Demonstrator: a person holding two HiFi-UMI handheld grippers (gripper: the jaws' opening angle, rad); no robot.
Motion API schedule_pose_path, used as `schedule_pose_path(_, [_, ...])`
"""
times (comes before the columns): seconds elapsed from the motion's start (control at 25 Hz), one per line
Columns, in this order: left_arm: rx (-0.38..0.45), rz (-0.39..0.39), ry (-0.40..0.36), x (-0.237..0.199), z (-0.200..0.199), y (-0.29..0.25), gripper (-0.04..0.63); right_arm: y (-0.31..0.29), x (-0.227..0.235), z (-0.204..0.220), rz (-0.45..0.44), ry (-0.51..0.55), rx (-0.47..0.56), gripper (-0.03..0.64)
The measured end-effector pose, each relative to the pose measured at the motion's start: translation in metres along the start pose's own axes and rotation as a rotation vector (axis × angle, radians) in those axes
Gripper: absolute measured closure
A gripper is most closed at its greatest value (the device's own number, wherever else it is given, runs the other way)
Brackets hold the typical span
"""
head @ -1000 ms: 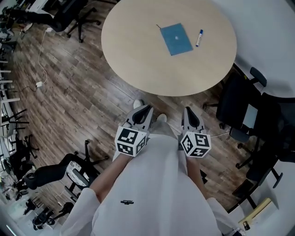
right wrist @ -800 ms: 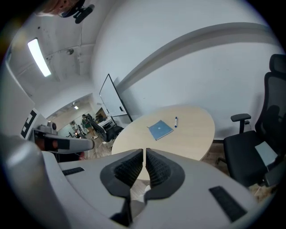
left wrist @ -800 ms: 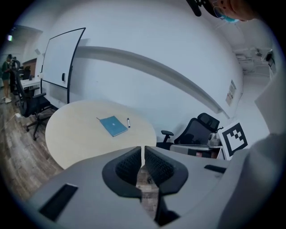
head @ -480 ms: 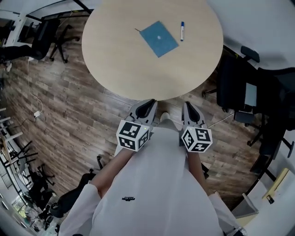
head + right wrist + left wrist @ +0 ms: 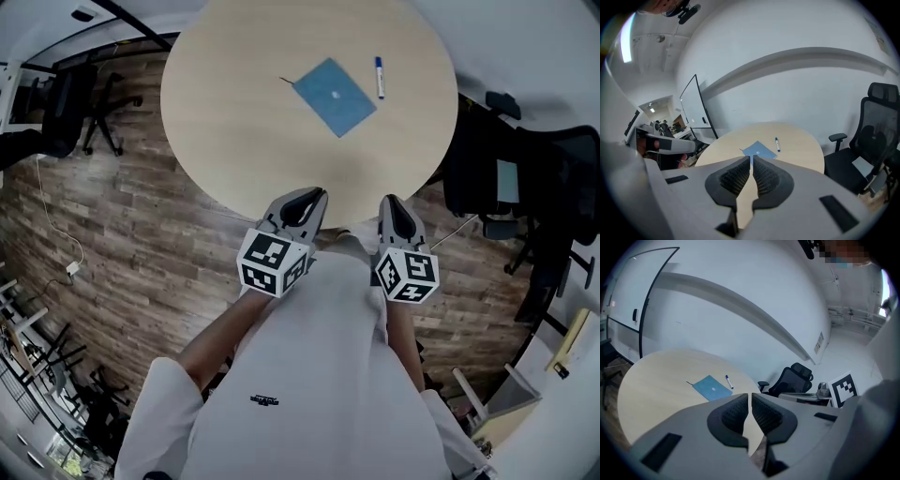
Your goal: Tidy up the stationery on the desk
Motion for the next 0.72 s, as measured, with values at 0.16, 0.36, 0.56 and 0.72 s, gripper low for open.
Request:
schedule_pose_path(0.16, [-0.019, 0.042, 0.023, -0.025, -0.009, -0.004, 0.557, -0.014, -0.021, -0.011, 0.014, 0.032, -0.009, 0.571])
schedule_pose_path(0.36, [-0.057, 0.068, 0.027, -0.035, -0.013, -0.025, 0.557, -0.027, -0.020, -0.022, 0.035, 0.027, 0.005, 0.571])
schedule_pose_path(0.56, [-0.082, 0.062, -0.002, -0.036, -0.023, -0.032, 0.557, -0.037, -0.022, -0.031, 0.027, 0.023, 0.021, 0.571])
schedule_pose_path(0.72, [-0.110, 0.034, -0.023, -0.038, -0.034, -0.051, 0.557, -0.060, -0.011, -0.037, -0.007, 0.017, 0.001, 0.571])
Point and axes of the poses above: the fingertips, and each gripper's own axes: y backward along the fingers, x to its right, z out of its underside, the point moved 10 cm from there along y, backward along the fingers, and after that the axes turned 7 degrees about -z, right-handed, at the moved point
